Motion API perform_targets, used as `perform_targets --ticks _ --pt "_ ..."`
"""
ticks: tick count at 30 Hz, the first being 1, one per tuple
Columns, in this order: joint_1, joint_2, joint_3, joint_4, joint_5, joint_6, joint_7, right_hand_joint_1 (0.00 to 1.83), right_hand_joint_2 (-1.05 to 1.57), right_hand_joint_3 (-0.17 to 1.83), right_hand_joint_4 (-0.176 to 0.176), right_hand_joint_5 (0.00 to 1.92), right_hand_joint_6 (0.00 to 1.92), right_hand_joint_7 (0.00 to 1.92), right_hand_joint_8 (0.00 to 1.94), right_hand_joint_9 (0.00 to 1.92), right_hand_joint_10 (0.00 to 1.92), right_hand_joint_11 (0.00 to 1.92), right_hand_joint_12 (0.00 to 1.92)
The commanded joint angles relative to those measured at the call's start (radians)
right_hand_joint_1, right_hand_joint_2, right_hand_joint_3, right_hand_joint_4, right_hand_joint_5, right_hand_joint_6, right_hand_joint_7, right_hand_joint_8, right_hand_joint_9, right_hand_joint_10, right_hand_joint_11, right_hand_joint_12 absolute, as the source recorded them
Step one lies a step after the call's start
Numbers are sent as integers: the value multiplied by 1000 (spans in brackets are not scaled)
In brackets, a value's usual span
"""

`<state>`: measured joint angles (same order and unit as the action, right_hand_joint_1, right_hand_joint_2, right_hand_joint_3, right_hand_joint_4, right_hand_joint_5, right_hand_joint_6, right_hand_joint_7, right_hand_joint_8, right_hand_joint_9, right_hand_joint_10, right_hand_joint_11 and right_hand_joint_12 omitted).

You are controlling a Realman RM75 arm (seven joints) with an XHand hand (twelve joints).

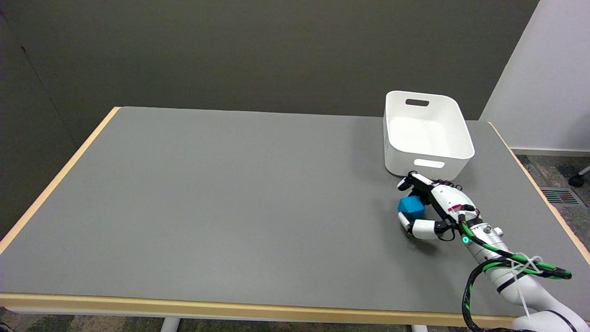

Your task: Pick up blue wooden cube.

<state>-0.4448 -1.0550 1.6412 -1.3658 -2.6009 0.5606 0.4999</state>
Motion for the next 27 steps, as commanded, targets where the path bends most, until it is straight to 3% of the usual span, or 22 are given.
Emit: perform_targets --ticks 1,2,10,14,20,21,23,27 --pt "18 -2 -29 15 0 36 -3 1334 1181 284 -97 472 1598 577 1561 626 1781 566 1860" --pt "18 -2 -29 16 0 37 -3 1290 1249 204 -176 499 1681 542 1583 589 1821 566 1890" --pt "19 2 -24 16 0 55 -3 1288 1234 242 -176 503 1706 548 1571 581 1849 545 1915" --pt "22 7 -15 8 0 68 -3 1287 1163 399 -176 512 1734 550 1601 587 1876 589 1917" --pt "18 -1 88 -72 47 154 9 1294 1151 405 -176 524 1721 565 1585 598 1862 617 1892" --pt "14 -2 113 -92 74 179 12 1272 1132 443 -158 528 1729 584 1587 622 1854 626 1894" --pt "9 -4 155 -120 116 216 40 1098 1072 556 -13 544 1762 719 1581 797 1778 677 1886" --pt "6 -12 241 -155 217 284 193 1123 1013 622 -16 581 1744 771 1524 817 1726 711 1898"
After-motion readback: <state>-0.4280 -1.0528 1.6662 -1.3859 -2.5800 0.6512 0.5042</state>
